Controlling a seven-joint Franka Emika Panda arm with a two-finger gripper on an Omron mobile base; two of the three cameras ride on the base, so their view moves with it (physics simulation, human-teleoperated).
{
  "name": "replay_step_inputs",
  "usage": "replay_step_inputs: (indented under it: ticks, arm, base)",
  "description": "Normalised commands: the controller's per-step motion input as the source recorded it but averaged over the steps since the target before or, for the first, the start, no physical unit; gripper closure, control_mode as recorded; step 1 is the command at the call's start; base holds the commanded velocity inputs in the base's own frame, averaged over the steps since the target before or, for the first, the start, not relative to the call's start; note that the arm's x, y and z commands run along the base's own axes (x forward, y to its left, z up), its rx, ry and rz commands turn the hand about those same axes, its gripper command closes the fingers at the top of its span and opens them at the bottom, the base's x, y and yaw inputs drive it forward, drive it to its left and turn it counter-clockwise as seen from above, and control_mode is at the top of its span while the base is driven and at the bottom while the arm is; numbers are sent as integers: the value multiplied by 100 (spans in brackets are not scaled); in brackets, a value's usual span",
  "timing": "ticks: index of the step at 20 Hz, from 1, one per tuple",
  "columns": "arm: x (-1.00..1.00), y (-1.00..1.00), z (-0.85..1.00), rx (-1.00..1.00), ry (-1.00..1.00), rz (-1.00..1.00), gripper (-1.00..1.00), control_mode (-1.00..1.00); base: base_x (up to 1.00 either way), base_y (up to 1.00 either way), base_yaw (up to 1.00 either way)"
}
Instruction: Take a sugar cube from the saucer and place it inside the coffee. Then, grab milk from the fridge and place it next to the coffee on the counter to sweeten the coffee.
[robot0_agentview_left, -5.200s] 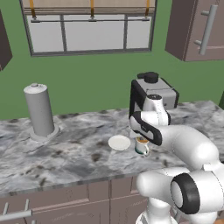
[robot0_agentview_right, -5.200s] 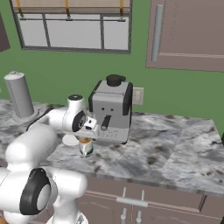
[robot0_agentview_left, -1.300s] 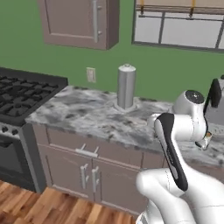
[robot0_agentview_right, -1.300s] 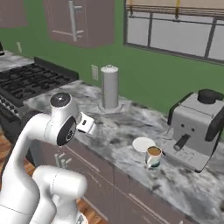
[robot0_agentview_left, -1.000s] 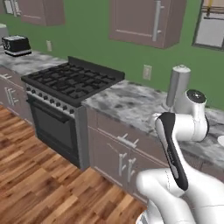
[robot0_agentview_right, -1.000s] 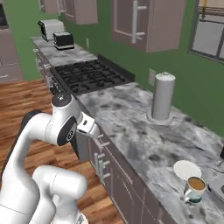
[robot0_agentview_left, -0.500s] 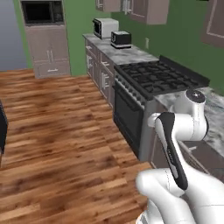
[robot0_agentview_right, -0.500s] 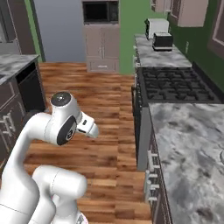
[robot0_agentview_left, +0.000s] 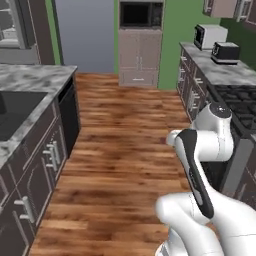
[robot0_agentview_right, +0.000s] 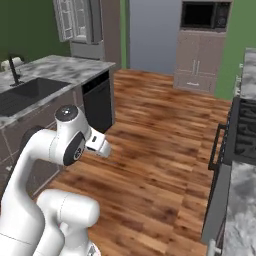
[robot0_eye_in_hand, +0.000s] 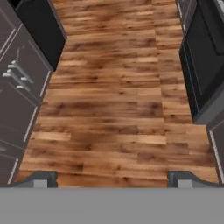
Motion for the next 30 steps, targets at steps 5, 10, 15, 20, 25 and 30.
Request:
replay_step_inputs:
  ticks: [5,10,15,20,25,30]
  arm:
    - [0,0,0,0,0,0,-100,100]
    - [0,0,0,0,0,0,-100,100]
    - [0,0,0,0,0,0,-100,100]
    - [0,0,0,0,0,0,-100,100]
    - [0,0,0,0,0,0,-100,100]
    - [0,0,0,0,0,0,-100,100]
  base:
    - [100,0,25]
    - [100,-13,19]
    - [100,-9,16]
    - [100,-11,15]
    - [100,-8,16]
    - [100,-5,16]
